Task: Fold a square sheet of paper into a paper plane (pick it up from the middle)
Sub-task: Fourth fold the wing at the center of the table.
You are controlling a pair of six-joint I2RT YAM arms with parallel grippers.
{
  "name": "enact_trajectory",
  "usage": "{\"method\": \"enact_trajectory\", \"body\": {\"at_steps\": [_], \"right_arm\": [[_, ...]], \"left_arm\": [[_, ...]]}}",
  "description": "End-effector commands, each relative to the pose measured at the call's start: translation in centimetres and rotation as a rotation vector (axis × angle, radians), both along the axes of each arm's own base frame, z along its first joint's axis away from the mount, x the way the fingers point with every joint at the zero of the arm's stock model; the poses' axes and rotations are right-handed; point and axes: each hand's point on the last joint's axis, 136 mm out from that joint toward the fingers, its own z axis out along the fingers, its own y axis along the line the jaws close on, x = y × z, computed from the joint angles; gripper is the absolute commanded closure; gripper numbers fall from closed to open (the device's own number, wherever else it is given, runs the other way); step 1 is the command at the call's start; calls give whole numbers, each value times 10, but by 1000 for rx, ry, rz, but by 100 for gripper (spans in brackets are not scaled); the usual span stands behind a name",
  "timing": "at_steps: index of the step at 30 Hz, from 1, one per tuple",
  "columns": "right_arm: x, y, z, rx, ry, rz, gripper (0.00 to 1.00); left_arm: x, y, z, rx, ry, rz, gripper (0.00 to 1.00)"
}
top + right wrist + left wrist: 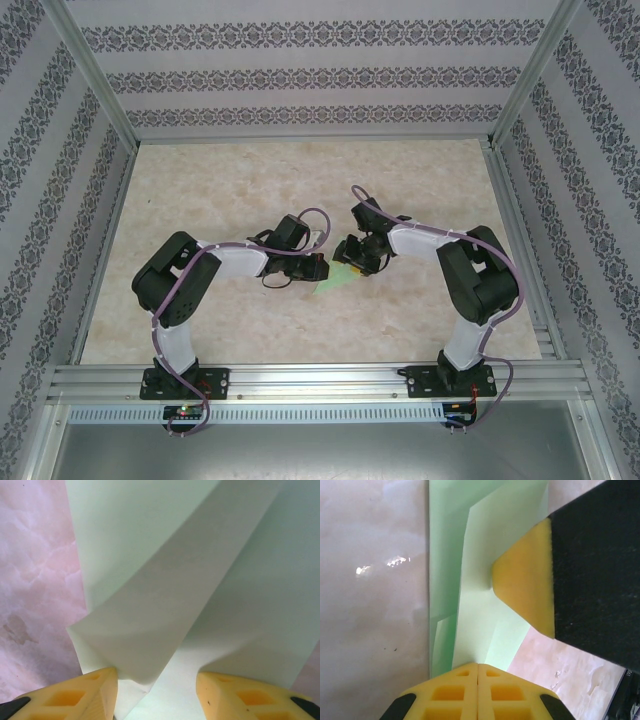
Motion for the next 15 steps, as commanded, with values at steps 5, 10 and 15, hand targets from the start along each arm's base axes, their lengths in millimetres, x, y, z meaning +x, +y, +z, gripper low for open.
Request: {"method": "enact_trajectory", "body": {"at_steps": [5, 10, 15], "right_arm": [[-37, -37, -58, -174, 168, -35, 54], [-39, -41, -63, -204, 195, -33, 57], [-40, -42, -67, -227, 215, -18, 57]], "left_arm": [[-1, -1, -6, 33, 1, -19, 94], [-3, 0, -8, 40, 10, -21, 94], [-3, 1, -9, 46, 13, -19, 94]]}}
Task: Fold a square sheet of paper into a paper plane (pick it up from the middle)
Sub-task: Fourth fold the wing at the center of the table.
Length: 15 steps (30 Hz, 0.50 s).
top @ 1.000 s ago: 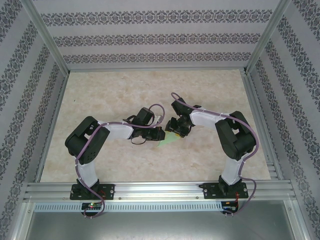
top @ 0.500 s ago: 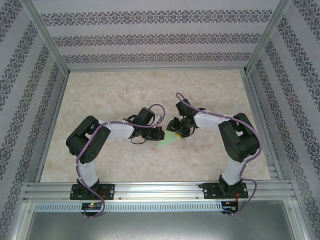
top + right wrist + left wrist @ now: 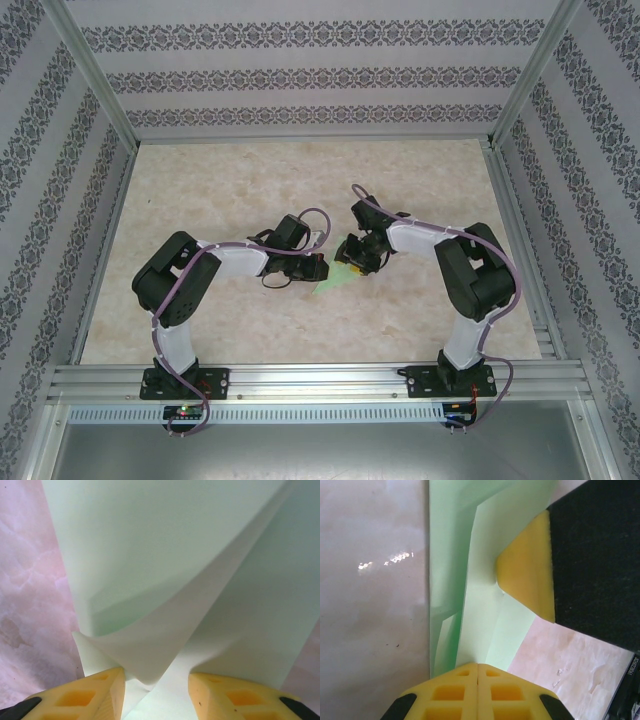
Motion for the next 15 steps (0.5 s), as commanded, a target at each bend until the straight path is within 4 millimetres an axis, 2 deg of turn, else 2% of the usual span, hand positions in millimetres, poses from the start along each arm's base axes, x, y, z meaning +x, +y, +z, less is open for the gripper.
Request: {"method": "enact_trajectory", "body": {"at_steps": [1, 6, 11, 15], "right_arm": [[-40, -40, -63, -215, 169, -7, 57], [-42, -42, -68, -250, 188, 11, 54], [-44, -43, -72, -268, 197, 18, 51], [-45, -44, -74, -278, 204, 17, 49]], "left_arm": [[-1, -1, -6, 32, -3, -19, 94], [0, -2, 3, 19, -18, -17, 93], [5, -11, 24, -58, -63, -20, 90], [8, -18, 31, -110, -72, -13, 89]]}}
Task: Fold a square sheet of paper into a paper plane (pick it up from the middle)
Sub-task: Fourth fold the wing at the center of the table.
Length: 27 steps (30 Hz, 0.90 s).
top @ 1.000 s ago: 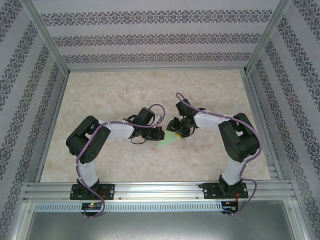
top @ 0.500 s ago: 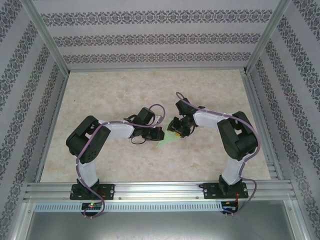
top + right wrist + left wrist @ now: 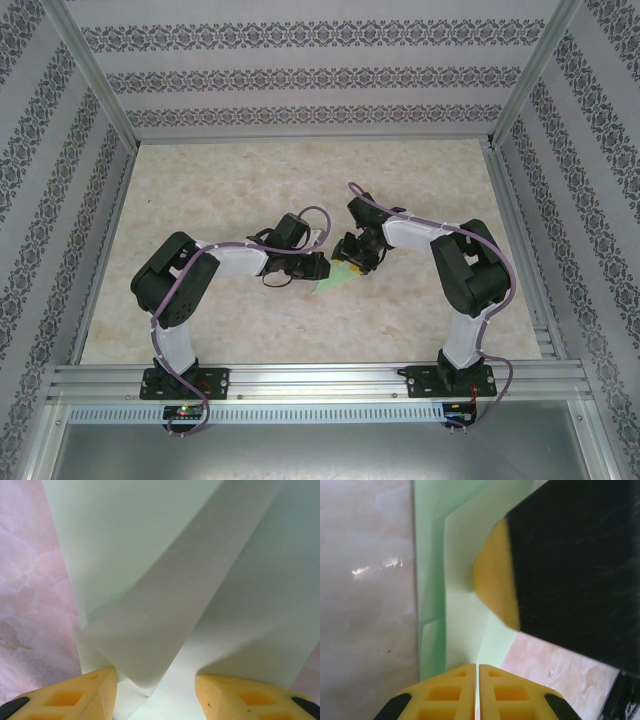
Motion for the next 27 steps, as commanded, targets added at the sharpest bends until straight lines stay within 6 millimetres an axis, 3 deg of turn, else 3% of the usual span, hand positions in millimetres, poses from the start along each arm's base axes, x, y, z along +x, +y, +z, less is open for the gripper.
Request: {"method": "enact_trajectory", "body": {"at_steps": [1, 6, 14, 27], "right_arm": [[-45, -47, -73, -253, 164, 13, 49], [-46, -46, -74, -252, 169, 10, 49], [-45, -44, -74, -242, 168, 12, 49], [-44, -44, -73, -239, 165, 17, 48]], "left_arm": [[5, -15, 23, -91, -53, -10, 89], [5, -18, 16, -100, -29, -11, 89], [5, -6, -6, 2, -4, 13, 92], [5, 1, -17, 60, 12, 26, 94]]}}
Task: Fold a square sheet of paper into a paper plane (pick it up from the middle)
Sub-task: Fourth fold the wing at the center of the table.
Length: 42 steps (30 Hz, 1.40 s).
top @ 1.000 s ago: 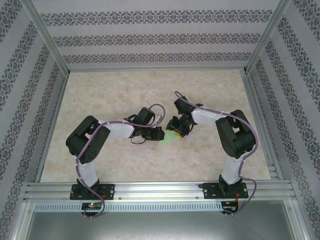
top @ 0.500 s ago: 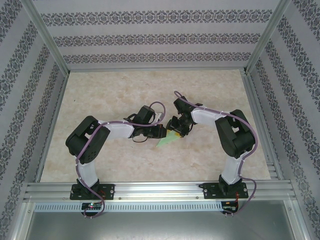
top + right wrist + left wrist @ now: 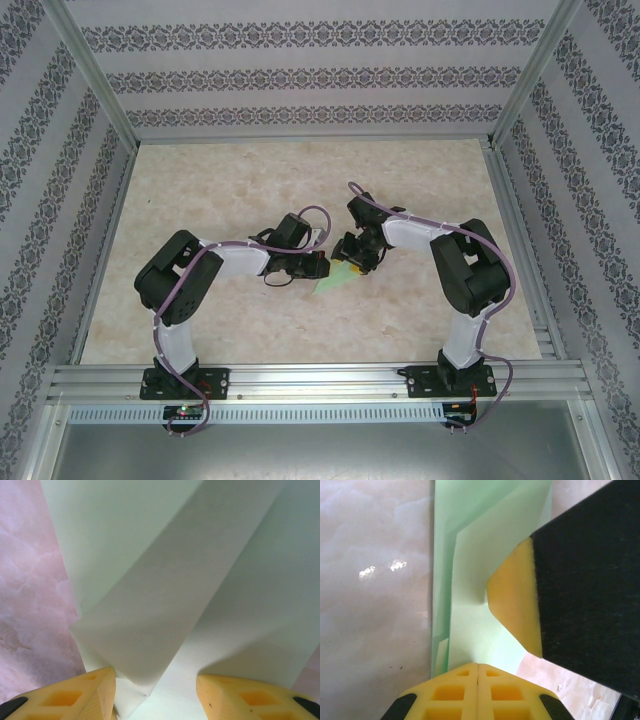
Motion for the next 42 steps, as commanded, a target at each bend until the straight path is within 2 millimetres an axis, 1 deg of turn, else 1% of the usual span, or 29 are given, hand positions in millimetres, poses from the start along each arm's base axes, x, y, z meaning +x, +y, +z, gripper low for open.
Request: {"method": "enact_trajectory", "body": {"at_steps": [1, 12, 16, 22, 25, 31, 37, 39, 42], "right_arm": [[-45, -43, -72, -237, 161, 18, 48], [-40, -41, -67, -223, 140, 17, 46], [-35, -39, -58, -206, 118, 13, 46], [-24, -33, -37, -167, 62, 9, 48], [-26, -38, -39, -185, 71, 7, 51], [-34, -48, -56, -237, 118, 0, 55], [-37, -51, -63, -254, 134, -4, 56], [-38, -52, -64, -257, 140, -6, 56], [-39, -52, -67, -258, 145, -3, 56]], "left_arm": [[-1, 0, -8, 40, 5, -7, 94], [-3, 9, -17, 91, 23, 8, 96], [-5, 9, -20, 97, 35, 0, 97], [-7, 10, -24, 117, 43, -17, 97], [-7, 11, -23, 123, 37, -25, 97], [-5, 5, -12, 95, 19, -41, 95], [3, -9, 20, -9, -27, -34, 91], [5, -10, 27, -27, -37, -27, 90], [4, -11, 28, -40, -34, -22, 90]]}}
